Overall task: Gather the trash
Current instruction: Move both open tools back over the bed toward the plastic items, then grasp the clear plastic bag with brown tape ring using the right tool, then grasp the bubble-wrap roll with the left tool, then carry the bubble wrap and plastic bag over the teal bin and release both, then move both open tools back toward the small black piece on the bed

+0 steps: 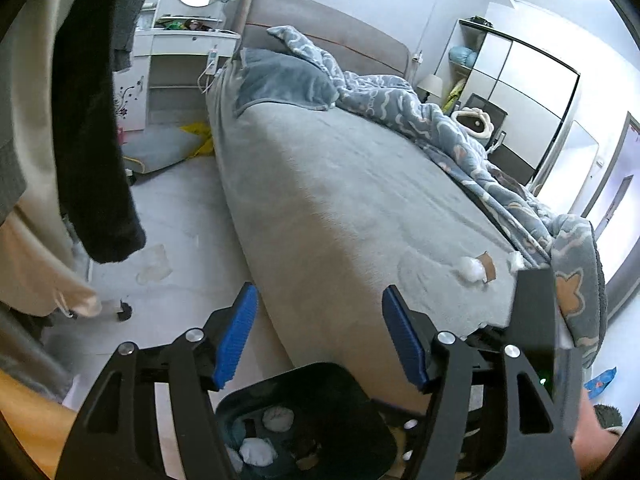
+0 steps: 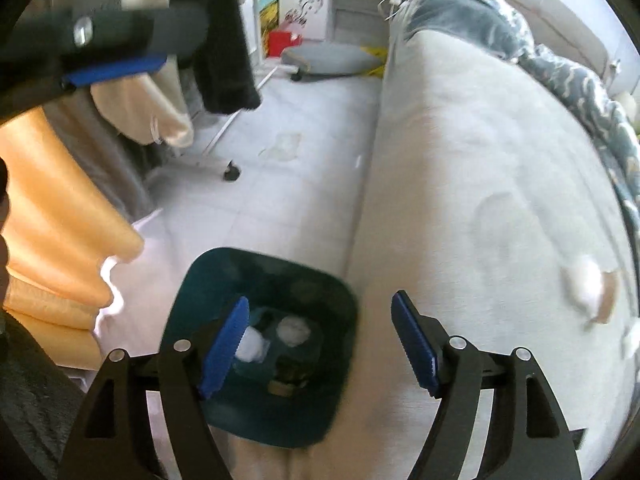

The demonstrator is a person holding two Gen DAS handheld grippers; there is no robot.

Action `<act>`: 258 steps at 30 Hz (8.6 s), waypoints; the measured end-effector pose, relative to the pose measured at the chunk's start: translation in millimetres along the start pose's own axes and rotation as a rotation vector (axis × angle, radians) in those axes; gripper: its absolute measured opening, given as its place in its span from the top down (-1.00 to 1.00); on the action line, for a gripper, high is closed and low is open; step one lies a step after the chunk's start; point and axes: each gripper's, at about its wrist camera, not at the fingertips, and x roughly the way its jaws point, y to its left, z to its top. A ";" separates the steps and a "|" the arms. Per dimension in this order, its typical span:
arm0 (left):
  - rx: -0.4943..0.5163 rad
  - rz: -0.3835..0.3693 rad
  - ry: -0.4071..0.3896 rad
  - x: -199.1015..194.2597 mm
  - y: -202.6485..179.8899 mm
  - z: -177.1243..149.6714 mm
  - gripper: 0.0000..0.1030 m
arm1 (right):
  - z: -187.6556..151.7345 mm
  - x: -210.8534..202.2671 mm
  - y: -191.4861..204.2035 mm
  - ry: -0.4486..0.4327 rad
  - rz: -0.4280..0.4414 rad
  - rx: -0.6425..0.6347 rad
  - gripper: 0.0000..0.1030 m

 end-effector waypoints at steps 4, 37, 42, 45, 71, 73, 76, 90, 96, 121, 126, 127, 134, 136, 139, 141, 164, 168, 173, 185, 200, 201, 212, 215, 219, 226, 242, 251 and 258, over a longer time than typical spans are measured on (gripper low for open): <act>0.015 -0.019 -0.005 9.7 -11.3 5.9 -0.38 | -1.0 -16.0 -32.2 -0.035 -0.039 0.020 -0.48; 0.122 -0.091 0.099 123.4 -118.9 7.8 -0.48 | -40.6 -48.7 -231.8 -0.167 -0.066 0.285 -0.58; 0.138 -0.102 0.117 137.1 -129.4 7.0 -0.48 | -43.1 -42.3 -248.5 -0.192 0.007 0.320 -0.58; 0.140 -0.108 0.134 146.4 -132.9 6.0 -0.48 | -46.7 -36.7 -261.0 -0.205 0.059 0.364 -0.57; 0.167 -0.221 0.198 191.5 -186.8 3.2 -0.50 | -48.0 -21.9 -309.1 -0.297 0.346 0.555 0.03; 0.183 -0.230 0.194 194.2 -195.0 3.6 -0.51 | -46.8 -21.8 -312.1 -0.301 0.339 0.557 0.03; 0.179 -0.237 0.208 202.6 -203.0 2.5 -0.53 | -46.4 -22.3 -318.3 -0.313 0.334 0.562 0.03; 0.202 -0.244 0.258 233.5 -233.8 -1.4 -0.60 | -55.7 -22.0 -348.5 -0.359 0.309 0.621 0.03; 0.203 -0.210 0.265 242.8 -243.8 -4.6 -0.68 | -59.0 -22.6 -351.8 -0.358 0.292 0.636 0.03; 0.181 -0.039 0.234 259.4 -260.4 10.6 -0.28 | -95.5 -61.5 -369.8 -0.343 0.234 0.665 0.03; 0.255 -0.083 0.188 233.1 -264.0 11.3 -0.29 | -91.7 -82.6 -360.4 -0.372 0.232 0.661 0.03; 0.257 -0.088 0.179 226.4 -262.7 11.4 -0.29 | -92.3 -85.5 -357.8 -0.373 0.231 0.660 0.03; 0.263 -0.080 0.157 187.7 -251.3 5.0 -0.29 | -97.1 -101.8 -330.9 -0.364 0.208 0.664 0.03; 0.256 -0.077 0.154 177.6 -246.2 0.2 -0.29 | -98.2 -104.1 -323.7 -0.358 0.200 0.665 0.03; 0.242 -0.068 0.157 162.5 -235.9 -8.5 -0.29 | -99.6 -107.3 -308.0 -0.346 0.197 0.653 0.03; 0.249 -0.055 0.161 155.7 -230.5 -13.0 -0.28 | -98.8 -110.3 -297.6 -0.337 0.186 0.638 0.03; 0.142 0.084 0.187 80.1 -143.5 -56.1 -0.29 | -82.2 -122.4 -189.9 -0.332 0.248 0.582 0.03; 0.128 0.124 0.220 79.9 -124.7 -65.0 -0.29 | -72.6 -117.8 -172.5 -0.323 0.264 0.555 0.03; 0.101 0.163 0.271 83.2 -100.0 -77.3 -0.29 | -56.1 -106.4 -149.1 -0.297 0.279 0.504 0.03; -0.031 0.235 0.413 87.3 -26.0 -106.7 -0.29 | -25.4 -76.6 -102.1 -0.243 0.318 0.415 0.03; -0.115 0.248 0.660 100.0 28.1 -153.2 -0.30 | -4.7 -33.1 -54.9 -0.146 0.326 0.305 0.03; -0.118 0.252 0.673 99.7 32.1 -156.3 -0.31 | -3.9 -29.4 -51.9 -0.137 0.327 0.298 0.03; -0.159 0.240 0.696 89.7 52.3 -161.3 -0.55 | 2.1 6.3 -21.1 -0.041 0.321 0.214 0.03; -0.172 0.236 0.687 85.8 57.3 -160.5 -0.59 | 4.1 12.7 -15.4 -0.026 0.320 0.204 0.03; -0.173 0.246 0.655 79.1 62.8 -156.8 -0.59 | 2.6 21.4 -8.6 -0.004 0.317 0.189 0.03; -0.165 0.242 0.539 57.8 67.0 -140.0 -0.51 | -3.4 44.3 5.6 0.071 0.297 0.159 0.03; -0.201 0.205 0.220 -6.5 71.5 -93.7 -0.28 | -25.4 83.1 50.1 0.237 0.217 0.014 0.02; -0.190 0.136 0.083 -25.9 47.3 -57.7 -0.28 | -33.6 68.3 56.0 0.229 0.225 -0.023 -0.32; -0.134 0.114 0.022 -30.9 19.1 -36.5 -0.31 | -31.2 27.0 42.1 0.127 0.212 -0.009 -0.33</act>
